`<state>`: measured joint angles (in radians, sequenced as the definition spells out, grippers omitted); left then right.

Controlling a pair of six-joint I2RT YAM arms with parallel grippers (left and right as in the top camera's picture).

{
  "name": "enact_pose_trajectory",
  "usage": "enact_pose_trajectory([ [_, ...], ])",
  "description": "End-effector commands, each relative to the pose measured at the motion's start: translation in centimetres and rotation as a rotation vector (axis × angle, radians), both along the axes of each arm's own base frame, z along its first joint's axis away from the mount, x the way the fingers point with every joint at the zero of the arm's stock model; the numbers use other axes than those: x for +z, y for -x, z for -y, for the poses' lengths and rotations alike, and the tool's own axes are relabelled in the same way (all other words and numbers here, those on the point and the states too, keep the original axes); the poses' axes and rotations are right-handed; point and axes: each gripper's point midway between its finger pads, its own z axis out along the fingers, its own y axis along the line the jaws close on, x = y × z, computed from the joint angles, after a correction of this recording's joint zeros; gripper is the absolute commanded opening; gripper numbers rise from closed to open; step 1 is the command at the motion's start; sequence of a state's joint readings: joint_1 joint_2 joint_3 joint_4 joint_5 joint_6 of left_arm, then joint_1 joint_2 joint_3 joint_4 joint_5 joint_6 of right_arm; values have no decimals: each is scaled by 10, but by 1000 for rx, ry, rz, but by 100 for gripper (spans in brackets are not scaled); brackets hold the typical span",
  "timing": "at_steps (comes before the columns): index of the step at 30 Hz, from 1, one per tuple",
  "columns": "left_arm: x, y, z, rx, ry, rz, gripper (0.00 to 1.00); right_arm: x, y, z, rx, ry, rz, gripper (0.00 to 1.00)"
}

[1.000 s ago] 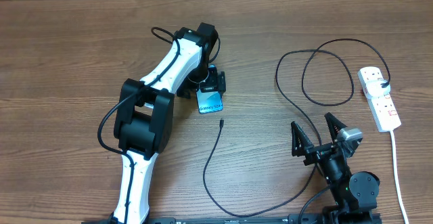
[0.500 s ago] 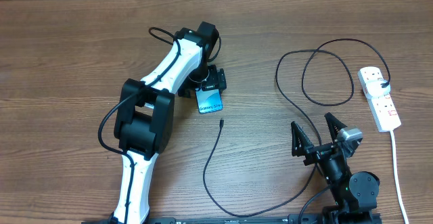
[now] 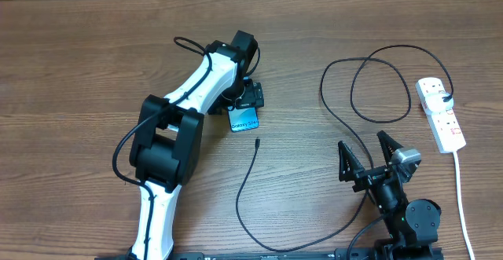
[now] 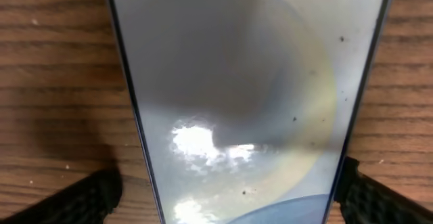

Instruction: Plug charger to phone and switch on socket

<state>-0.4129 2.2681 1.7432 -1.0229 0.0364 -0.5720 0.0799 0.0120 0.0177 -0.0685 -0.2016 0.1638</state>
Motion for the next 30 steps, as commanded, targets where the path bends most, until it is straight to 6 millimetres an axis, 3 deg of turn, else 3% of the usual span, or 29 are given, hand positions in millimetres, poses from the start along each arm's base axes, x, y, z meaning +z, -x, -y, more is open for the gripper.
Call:
enact_pose_trajectory([
  [1,-45,28,-3,-1,-12,-116,87,-1,0,0,-5,-4,3,100],
  [15,-41,54,-6,-2,-26,-221,75,-1,0,0,-5,-4,3,100],
  [24,-42,62,1,-27,-36,-232,74,-1,0,0,-5,-4,3,100],
  [26,-42,63,2,-32,-38,-233,78,-2,0,0,-5,-4,3,100],
  [28,-42,63,3,-35,-37,-231,95,-1,0,0,-5,-4,3,100],
  [30,-43,61,4,-36,-34,-223,100,-1,0,0,-5,-4,3,100],
])
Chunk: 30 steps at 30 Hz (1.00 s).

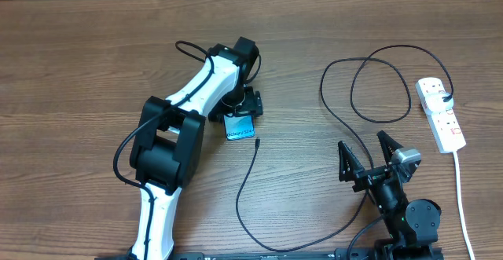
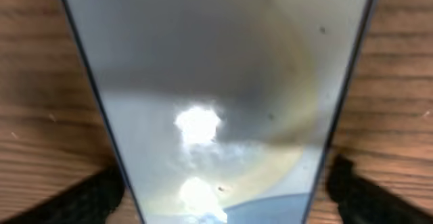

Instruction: Plug charger to phone and switch on socket

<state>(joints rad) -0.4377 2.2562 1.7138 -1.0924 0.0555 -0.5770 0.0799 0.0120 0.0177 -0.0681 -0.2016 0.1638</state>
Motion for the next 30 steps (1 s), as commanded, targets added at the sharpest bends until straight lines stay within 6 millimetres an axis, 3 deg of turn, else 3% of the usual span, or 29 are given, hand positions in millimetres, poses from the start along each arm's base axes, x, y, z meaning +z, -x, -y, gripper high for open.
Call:
enact_pose_trajectory([
  [1,-41,31,3,-16,-12,-128,100,-2,0,0,-5,-4,3,100],
  [13,-46,-15,12,-4,38,50,100,-2,0,0,-5,-4,3,100],
  [18,-46,-10,10,-4,32,33,100,-2,0,0,-5,-4,3,100],
  [22,-46,-2,10,-12,20,6,83,-2,0,0,-5,-4,3,100],
  [30,-45,12,11,-14,28,-52,76,-2,0,0,-5,-4,3,100],
])
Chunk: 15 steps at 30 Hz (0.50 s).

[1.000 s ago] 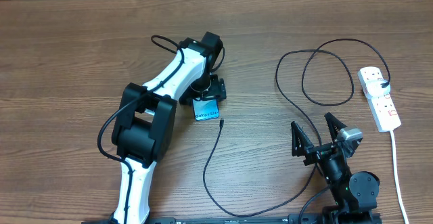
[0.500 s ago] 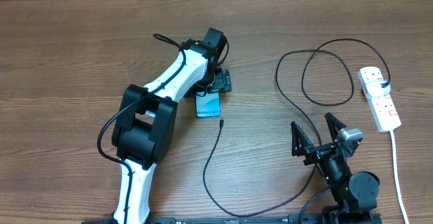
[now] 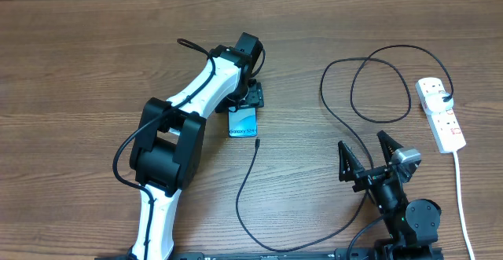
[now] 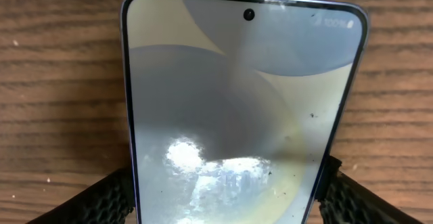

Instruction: Plug charger to phone and switch on socket

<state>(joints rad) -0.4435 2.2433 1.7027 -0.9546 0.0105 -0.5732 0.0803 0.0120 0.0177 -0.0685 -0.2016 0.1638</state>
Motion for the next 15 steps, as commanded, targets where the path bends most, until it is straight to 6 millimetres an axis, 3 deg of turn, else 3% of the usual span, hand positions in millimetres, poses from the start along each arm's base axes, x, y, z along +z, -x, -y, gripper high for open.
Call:
enact_pose_trajectory([
  [1,-47,45,2,-7,8,-207,75,-1,0,0,-5,-4,3,100],
  [10,-39,81,-10,-5,-48,-354,73,-1,0,0,-5,-4,3,100],
  [15,-36,90,-15,-17,-68,-393,75,-1,0,0,-5,-4,3,100],
])
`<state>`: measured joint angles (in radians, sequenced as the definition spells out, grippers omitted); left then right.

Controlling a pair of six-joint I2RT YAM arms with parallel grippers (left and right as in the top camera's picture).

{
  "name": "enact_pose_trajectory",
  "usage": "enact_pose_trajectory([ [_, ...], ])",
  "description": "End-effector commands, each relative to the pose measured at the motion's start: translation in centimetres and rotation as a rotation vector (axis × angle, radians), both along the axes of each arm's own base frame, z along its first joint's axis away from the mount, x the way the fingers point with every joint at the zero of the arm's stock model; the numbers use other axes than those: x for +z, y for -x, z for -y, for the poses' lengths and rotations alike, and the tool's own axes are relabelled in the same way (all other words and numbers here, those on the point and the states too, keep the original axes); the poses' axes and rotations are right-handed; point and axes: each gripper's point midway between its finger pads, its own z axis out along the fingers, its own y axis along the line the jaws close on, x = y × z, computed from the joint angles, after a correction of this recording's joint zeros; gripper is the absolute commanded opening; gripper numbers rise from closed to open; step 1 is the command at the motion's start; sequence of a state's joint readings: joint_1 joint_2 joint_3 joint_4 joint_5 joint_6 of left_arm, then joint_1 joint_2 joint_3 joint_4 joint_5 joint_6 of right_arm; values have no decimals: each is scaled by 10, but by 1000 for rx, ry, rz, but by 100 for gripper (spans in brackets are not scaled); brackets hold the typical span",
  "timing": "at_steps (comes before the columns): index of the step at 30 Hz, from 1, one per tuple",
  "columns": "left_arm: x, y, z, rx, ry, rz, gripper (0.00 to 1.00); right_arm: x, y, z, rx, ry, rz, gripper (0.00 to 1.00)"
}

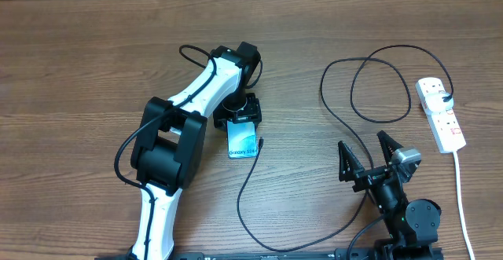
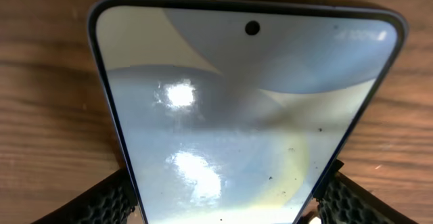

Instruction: Plug charger to phone and switch on socket

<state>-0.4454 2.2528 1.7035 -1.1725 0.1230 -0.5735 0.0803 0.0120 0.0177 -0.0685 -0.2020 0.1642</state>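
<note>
The phone (image 1: 243, 140) lies face up on the wooden table, its lit screen (image 2: 243, 109) filling the left wrist view. My left gripper (image 1: 238, 117) is shut on the phone, its black fingers (image 2: 105, 200) against both long edges. The black charger cable's free plug (image 1: 259, 141) lies right beside the phone's near right corner. The cable (image 1: 245, 189) loops across to the white power strip (image 1: 441, 115) at the far right. My right gripper (image 1: 365, 156) stands open near the front edge, holding nothing.
The cable makes wide loops (image 1: 369, 87) between the phone and the power strip. A white lead (image 1: 461, 205) runs from the strip to the front edge. The left arm (image 1: 169, 146) stretches over the table's left middle.
The phone has moved a little nearer the front edge with my left gripper around it. Its corner now lies right beside the cable's free plug. The right arm has not moved.
The left gripper straddled the phone throughout, with the phone near the cable's free end. The phone's position and angle differed slightly at each moment. Now it lies further forward, right beside the plug. The right gripper stayed open and still.
</note>
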Motion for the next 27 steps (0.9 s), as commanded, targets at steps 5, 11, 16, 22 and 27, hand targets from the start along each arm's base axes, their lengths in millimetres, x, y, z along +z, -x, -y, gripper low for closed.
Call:
enact_pose_trajectory([
  [5,-39,25,-9,-31,-69,-105,100,-2,0,1,-5,-4,3,100],
  [11,-44,2,-4,-21,-36,-15,97,-2,0,1,-5,-4,3,100],
  [16,-43,4,-7,-11,-37,-31,87,-1,0,1,-5,-4,3,100],
  [22,-41,14,-10,-44,-48,-69,100,-2,0,1,-5,-4,3,100],
  [27,-39,21,-13,-96,-45,-97,100,-2,0,1,-5,-4,3,100],
])
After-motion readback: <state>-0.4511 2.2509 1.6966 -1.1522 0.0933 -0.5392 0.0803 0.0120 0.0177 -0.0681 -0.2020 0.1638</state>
